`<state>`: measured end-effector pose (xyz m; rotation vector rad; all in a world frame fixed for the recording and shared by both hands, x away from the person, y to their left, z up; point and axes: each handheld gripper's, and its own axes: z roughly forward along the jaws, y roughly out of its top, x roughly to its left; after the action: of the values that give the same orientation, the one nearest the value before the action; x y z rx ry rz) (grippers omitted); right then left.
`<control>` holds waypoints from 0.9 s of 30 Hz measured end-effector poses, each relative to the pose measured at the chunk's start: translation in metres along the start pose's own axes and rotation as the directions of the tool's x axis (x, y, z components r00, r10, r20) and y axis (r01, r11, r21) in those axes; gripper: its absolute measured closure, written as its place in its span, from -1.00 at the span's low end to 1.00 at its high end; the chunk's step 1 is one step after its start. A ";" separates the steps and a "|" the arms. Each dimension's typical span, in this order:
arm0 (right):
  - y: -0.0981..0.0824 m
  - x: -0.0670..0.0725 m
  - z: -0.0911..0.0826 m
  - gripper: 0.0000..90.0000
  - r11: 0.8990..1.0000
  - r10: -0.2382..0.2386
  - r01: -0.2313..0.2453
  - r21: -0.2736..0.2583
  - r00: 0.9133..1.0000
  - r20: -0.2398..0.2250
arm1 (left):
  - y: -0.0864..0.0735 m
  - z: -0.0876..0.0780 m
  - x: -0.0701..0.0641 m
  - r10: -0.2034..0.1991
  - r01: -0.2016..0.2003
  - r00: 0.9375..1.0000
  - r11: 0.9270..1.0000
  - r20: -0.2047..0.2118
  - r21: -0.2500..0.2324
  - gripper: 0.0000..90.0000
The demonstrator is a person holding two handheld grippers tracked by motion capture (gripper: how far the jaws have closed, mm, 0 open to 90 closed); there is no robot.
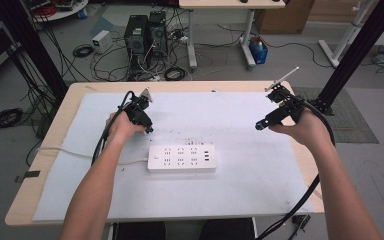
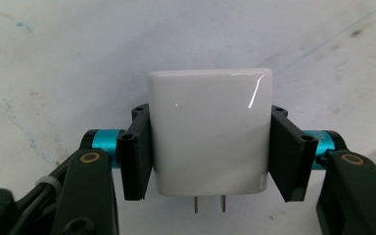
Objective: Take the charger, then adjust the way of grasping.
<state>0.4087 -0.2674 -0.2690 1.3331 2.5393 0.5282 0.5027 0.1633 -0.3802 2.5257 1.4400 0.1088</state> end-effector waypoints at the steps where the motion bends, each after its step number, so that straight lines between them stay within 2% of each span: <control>1: 0.000 0.001 0.000 -0.73 1.000 0.005 -0.005 0.002 1.000 0.005 | 0.000 -0.009 -0.002 0.005 -0.005 1.000 1.000 0.007 -0.024 -0.06; 3: 0.001 0.001 0.001 -0.73 1.000 0.011 -0.011 0.009 1.000 0.007 | -0.002 -0.029 -0.005 0.012 -0.010 1.000 0.998 0.023 -0.061 -0.06; 4: 0.001 0.002 0.001 -0.73 1.000 0.020 -0.020 0.016 1.000 0.008 | -0.003 -0.038 -0.008 0.027 -0.025 0.999 0.998 0.027 -0.063 -0.06; 5: 0.002 0.002 0.002 -0.73 1.000 0.021 -0.021 0.022 1.000 0.012 | -0.003 -0.038 -0.008 0.027 -0.025 0.999 0.998 0.027 -0.063 -0.06; 6: 0.002 0.002 0.002 -0.73 0.999 0.024 -0.024 0.024 1.000 0.012 | -0.004 -0.055 -0.013 0.051 -0.050 0.998 0.996 0.021 -0.073 -0.06; 7: 0.003 0.003 0.001 -0.73 0.999 0.031 -0.031 0.025 0.999 0.014 | -0.005 -0.067 -0.017 0.057 -0.056 0.998 0.995 0.016 -0.083 -0.06; 10: 0.005 0.006 0.001 -0.73 0.999 0.038 -0.038 0.034 0.999 0.007 | -0.007 -0.090 -0.025 0.089 -0.087 0.996 0.992 0.012 -0.092 -0.06; 13: 0.007 0.009 0.002 -0.73 0.999 0.030 -0.030 0.032 1.000 0.006 | -0.008 -0.099 -0.029 0.106 -0.105 0.994 0.990 0.009 -0.090 -0.06; 16: 0.015 0.017 0.003 -0.73 0.999 0.009 -0.008 0.044 1.000 -0.004 | -0.009 -0.108 -0.037 0.145 -0.144 0.989 0.985 0.006 -0.094 -0.06; 19: 0.017 0.019 0.003 -0.73 0.999 0.005 -0.005 0.041 1.000 -0.005 | -0.010 -0.109 -0.039 0.147 -0.145 0.989 0.984 0.011 -0.101 -0.06; 20: 0.022 0.023 0.002 -0.73 0.999 0.011 -0.010 0.041 1.000 -0.024 | -0.012 -0.111 -0.042 0.168 -0.166 0.986 0.980 0.011 -0.113 -0.06; 23: 0.027 0.025 0.000 -0.72 0.999 0.015 -0.014 0.047 1.000 -0.025 | -0.014 -0.116 -0.047 0.205 -0.201 0.978 0.971 0.025 -0.128 -0.06; 25: 0.030 0.025 -0.002 -0.72 0.998 0.042 -0.039 0.042 0.997 -0.060 | -0.016 -0.119 -0.051 0.231 -0.222 0.972 0.963 0.040 -0.150 -0.06; 26: 0.031 0.025 -0.004 -0.59 0.998 0.060 -0.057 0.040 0.995 -0.085 | -0.017 -0.120 -0.053 0.260 -0.251 0.965 0.955 0.038 -0.156 -0.06; 27: 0.032 0.025 -0.005 -0.58 0.997 0.076 -0.073 0.037 0.991 -0.112 | -0.018 -0.122 -0.057 0.297 -0.286 0.954 0.943 0.037 -0.172 -0.06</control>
<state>0.4166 -0.2309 -0.2522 1.4539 2.6067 0.5953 0.4369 0.1432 -0.2635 2.5605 0.9810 0.1891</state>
